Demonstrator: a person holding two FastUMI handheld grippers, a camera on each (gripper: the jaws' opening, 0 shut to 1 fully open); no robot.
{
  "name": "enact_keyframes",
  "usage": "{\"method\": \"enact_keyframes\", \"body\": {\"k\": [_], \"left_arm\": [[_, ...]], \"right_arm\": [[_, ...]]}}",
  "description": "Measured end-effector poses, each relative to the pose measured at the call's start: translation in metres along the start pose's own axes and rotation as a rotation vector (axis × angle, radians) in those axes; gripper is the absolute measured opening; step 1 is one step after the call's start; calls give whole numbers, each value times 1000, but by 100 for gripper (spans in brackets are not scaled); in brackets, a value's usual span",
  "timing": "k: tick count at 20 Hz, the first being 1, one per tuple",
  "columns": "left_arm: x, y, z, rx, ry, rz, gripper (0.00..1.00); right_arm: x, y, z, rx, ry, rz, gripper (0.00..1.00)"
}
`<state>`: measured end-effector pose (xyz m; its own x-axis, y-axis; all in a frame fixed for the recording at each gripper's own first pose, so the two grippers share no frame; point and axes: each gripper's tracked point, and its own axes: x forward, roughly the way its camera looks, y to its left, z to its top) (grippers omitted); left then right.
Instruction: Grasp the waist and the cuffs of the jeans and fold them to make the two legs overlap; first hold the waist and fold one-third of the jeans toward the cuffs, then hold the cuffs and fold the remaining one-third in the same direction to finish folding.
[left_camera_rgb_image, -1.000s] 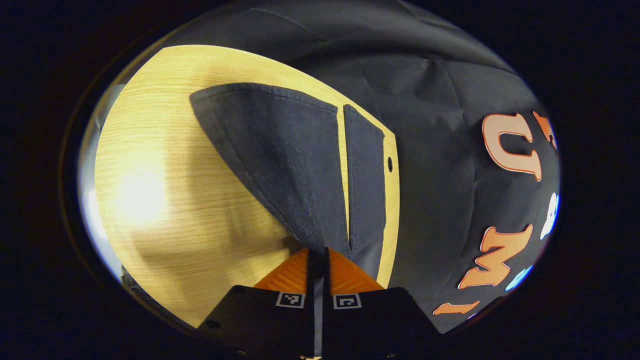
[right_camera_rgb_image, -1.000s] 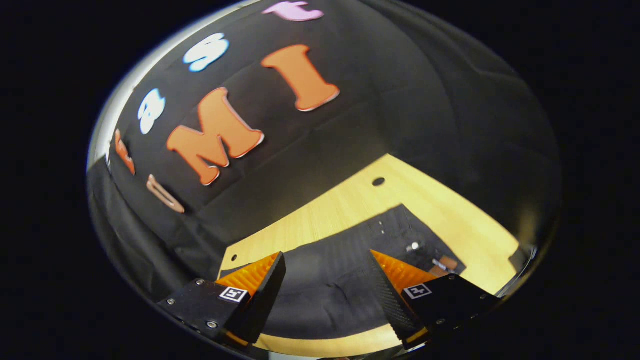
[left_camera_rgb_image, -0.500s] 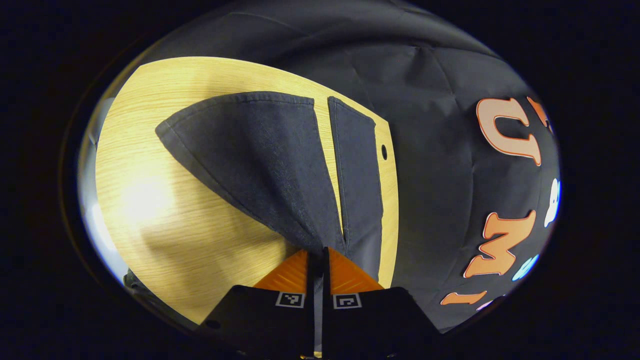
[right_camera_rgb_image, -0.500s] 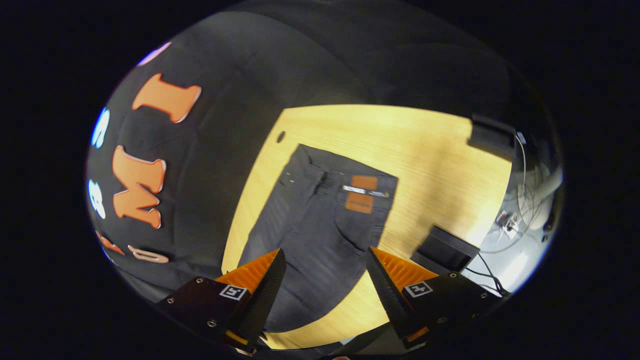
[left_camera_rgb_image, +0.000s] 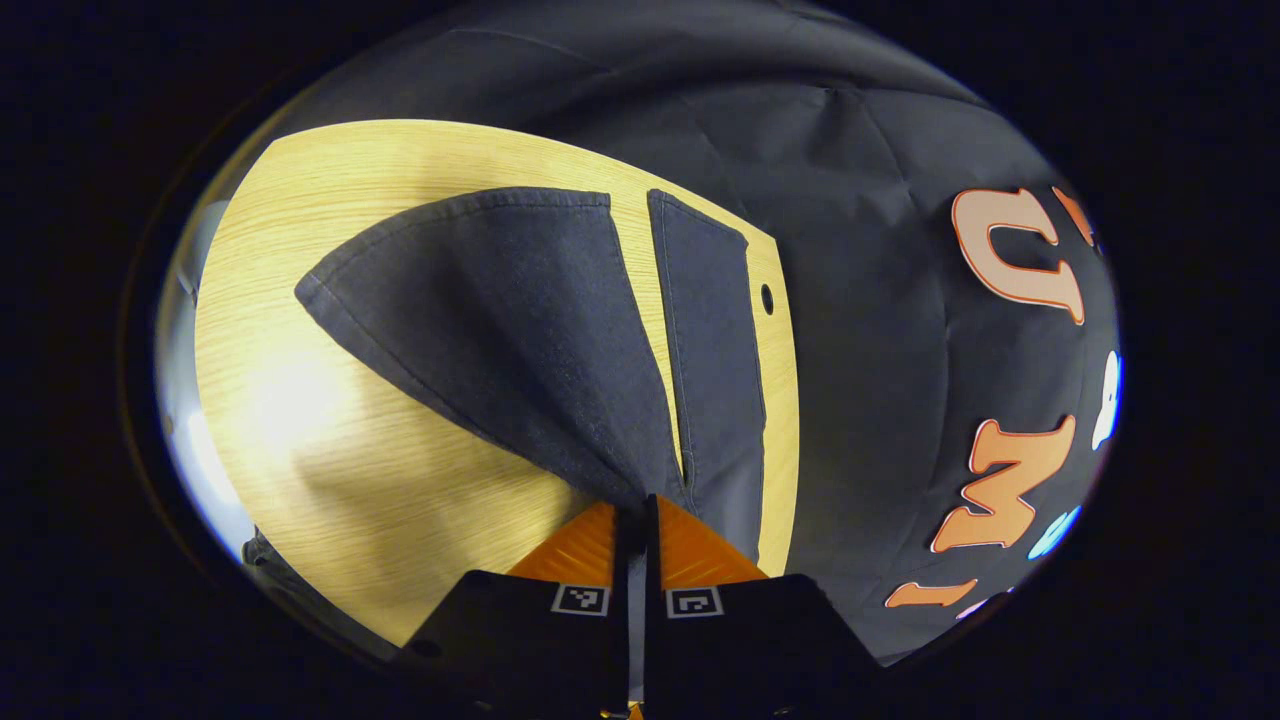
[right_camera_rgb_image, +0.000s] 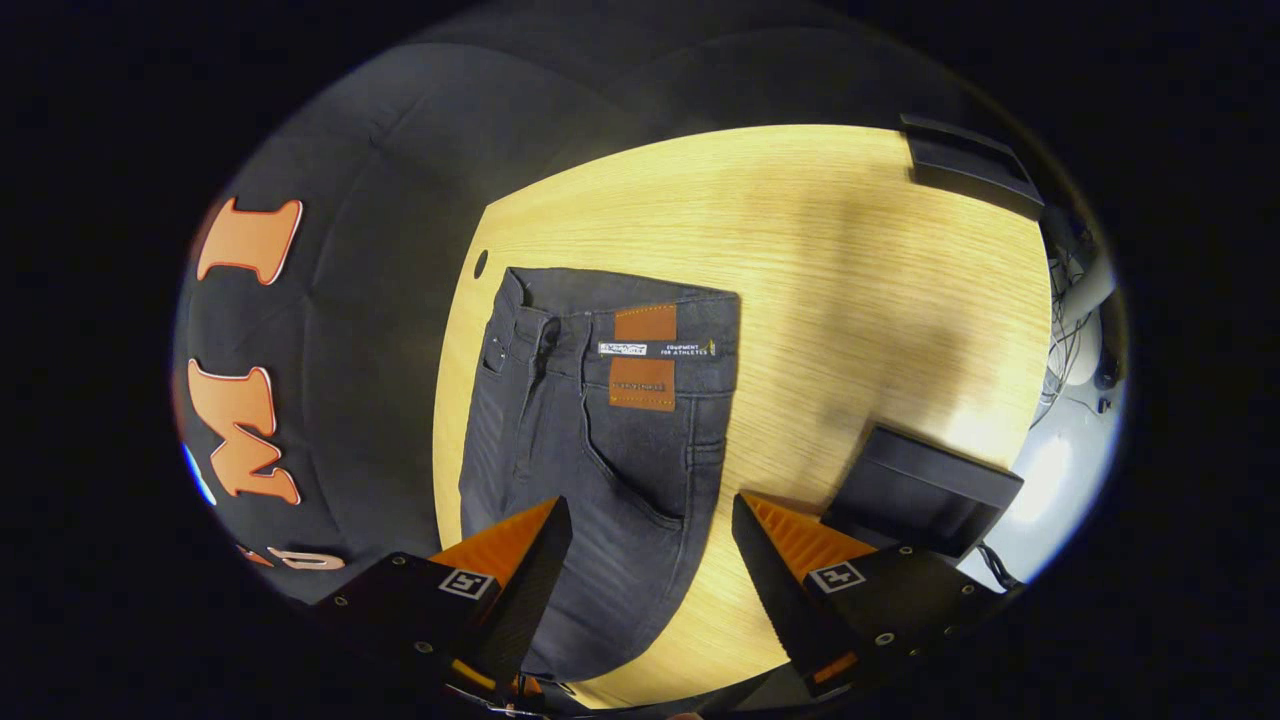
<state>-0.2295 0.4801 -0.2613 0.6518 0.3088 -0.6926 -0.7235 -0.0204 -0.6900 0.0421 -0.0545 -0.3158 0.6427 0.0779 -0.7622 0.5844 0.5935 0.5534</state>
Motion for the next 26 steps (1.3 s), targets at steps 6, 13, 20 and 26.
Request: {"method": "enact_keyframes", "body": {"k": [6,13,20,26], "left_arm": [[0,-2,1,-15,8,-5,6],[2,-3,1,3,28,5,7],[-6,4,3,66,33,77,6],[-27,-15,-8,176,28,160,6]], "right_arm": [[11,8,5,28,-19,-40,97],[28,-1,10,-88,-112,-130,46],[29,2,12,-115,-57,-70,1],[5,23,17,-199,-41,-3,0]]}}
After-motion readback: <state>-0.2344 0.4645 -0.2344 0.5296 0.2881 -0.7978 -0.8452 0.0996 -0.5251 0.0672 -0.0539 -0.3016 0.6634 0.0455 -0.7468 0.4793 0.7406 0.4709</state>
